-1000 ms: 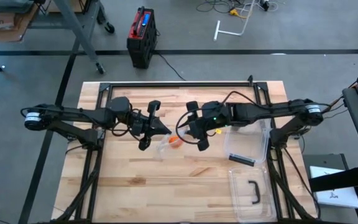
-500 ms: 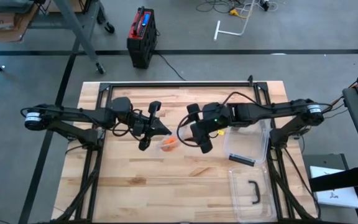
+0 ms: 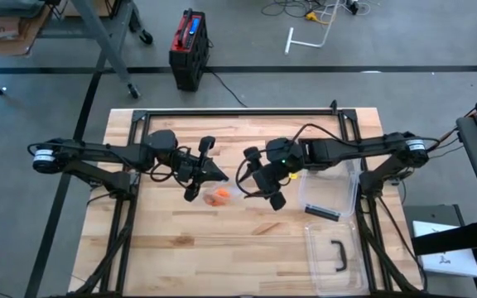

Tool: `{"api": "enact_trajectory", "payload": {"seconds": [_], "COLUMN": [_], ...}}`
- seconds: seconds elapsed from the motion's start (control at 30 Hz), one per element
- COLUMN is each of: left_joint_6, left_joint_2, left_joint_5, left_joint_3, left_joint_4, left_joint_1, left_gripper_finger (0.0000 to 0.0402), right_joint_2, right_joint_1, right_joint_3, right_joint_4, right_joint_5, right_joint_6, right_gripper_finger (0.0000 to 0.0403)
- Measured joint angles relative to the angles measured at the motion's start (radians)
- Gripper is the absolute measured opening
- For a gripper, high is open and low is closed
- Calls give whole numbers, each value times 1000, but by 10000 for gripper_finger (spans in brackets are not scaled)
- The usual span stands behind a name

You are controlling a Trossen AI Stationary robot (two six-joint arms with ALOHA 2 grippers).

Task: Roll bandage
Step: Put the rolled orange bandage into the transparent zip bag

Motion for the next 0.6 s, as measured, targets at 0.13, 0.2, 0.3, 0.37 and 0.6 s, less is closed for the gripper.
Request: {"api": "enact_trajectory", "payload": {"seconds": [0.13,0.2,0.3,0.37,0.6], "left_joint_6": [0,0,0,0,30], "left_joint_2": [0,0,0,6,46], "left_joint_5": [-1,-1,-3,-3,-3], "left_joint_3": [0,0,0,0,0], "left_joint_4": [-1,-2,-6,-9,-10], "left_joint_1": [0,0,0,0,0], "left_gripper_finger": [0,0,0,0,0], "right_joint_2": [4,4,4,5,6], "right_joint_1": [-10,-20,-26,-27,-37], "right_joint_3": [0,0,0,0,0], "right_joint_4": [13,12,6,1,-2], "right_joint_5": [82,90,43,28,140], "right_joint_6": [50,75,104,107,101], "right_gripper_finger": [209,220,240,252,275]}}
